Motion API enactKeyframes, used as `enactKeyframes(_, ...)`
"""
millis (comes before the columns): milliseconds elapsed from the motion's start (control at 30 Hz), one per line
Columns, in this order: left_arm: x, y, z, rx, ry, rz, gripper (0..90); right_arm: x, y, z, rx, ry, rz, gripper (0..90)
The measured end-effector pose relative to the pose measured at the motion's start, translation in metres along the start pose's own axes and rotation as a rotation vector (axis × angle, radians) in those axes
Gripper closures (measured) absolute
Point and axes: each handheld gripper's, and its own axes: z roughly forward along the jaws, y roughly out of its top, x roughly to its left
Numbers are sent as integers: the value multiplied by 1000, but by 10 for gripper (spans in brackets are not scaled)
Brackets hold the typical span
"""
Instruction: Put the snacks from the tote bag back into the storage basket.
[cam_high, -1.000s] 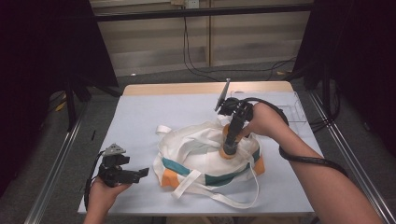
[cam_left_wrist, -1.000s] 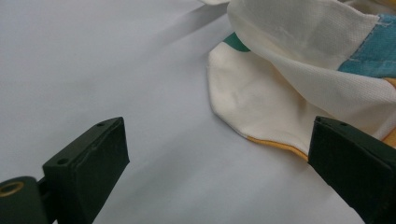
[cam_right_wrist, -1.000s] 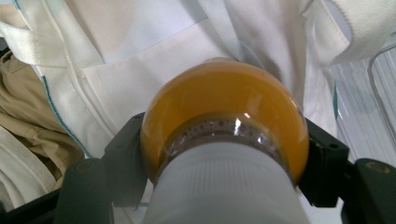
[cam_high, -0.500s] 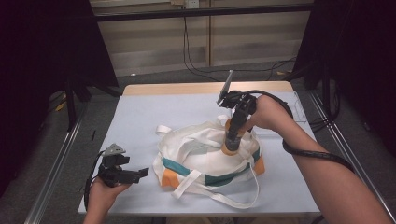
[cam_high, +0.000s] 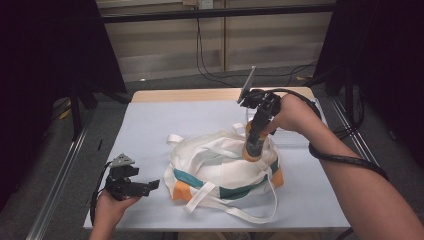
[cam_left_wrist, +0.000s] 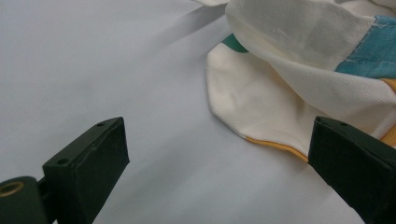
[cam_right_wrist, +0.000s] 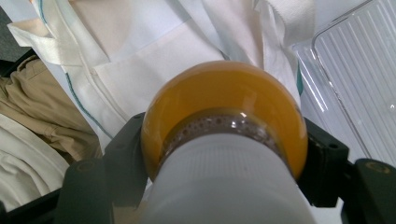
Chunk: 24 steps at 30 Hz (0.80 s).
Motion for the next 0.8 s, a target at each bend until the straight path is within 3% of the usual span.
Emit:
enactKeyframes(133,0,0,0,0,-1,-1,48,1,1,-7,4,-5,22,301)
enactKeyframes(800,1,0,-1,3,-2,1,48,-2,4,-26,11,-8,38,302)
